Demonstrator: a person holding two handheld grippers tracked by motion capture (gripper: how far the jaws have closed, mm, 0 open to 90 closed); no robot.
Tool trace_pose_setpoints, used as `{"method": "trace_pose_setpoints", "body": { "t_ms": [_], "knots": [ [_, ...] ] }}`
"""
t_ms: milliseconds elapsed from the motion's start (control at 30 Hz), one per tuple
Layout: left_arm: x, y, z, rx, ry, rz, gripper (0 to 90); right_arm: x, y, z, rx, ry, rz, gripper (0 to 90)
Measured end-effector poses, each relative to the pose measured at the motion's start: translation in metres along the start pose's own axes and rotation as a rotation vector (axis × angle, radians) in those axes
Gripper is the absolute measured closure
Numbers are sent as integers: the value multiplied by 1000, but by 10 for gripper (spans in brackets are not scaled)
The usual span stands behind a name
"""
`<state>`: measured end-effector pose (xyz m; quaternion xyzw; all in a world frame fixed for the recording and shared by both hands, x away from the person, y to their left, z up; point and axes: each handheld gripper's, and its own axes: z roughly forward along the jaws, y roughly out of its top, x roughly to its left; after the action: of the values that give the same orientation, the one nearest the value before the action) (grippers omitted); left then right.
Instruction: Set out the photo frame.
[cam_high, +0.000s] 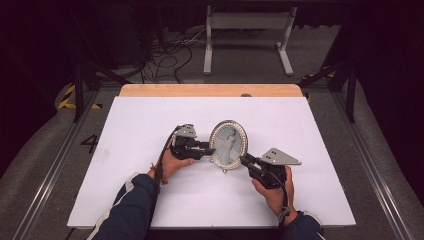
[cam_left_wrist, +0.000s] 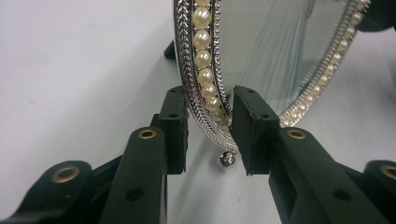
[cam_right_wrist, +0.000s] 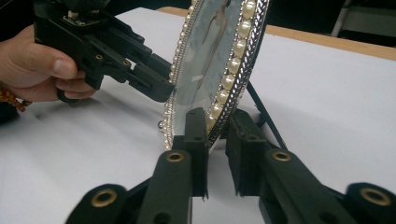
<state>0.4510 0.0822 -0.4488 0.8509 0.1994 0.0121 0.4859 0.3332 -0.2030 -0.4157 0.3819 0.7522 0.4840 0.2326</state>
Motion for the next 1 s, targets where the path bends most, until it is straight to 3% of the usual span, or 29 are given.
{"method": "trace_pose_setpoints", "body": {
  "t_ms": [567,733,1000],
  "knots": [
    [-17,-6,-14,48,79,34,712,-5,5,12,-14,4,33,766],
    [-20,-7,-15,53,84,24,712,-6,6,15,-16,-6,33,757],
    [-26,-8,-13,68,111,50,713,-11,9,20,-23,-15,33,746]
  ]
}}
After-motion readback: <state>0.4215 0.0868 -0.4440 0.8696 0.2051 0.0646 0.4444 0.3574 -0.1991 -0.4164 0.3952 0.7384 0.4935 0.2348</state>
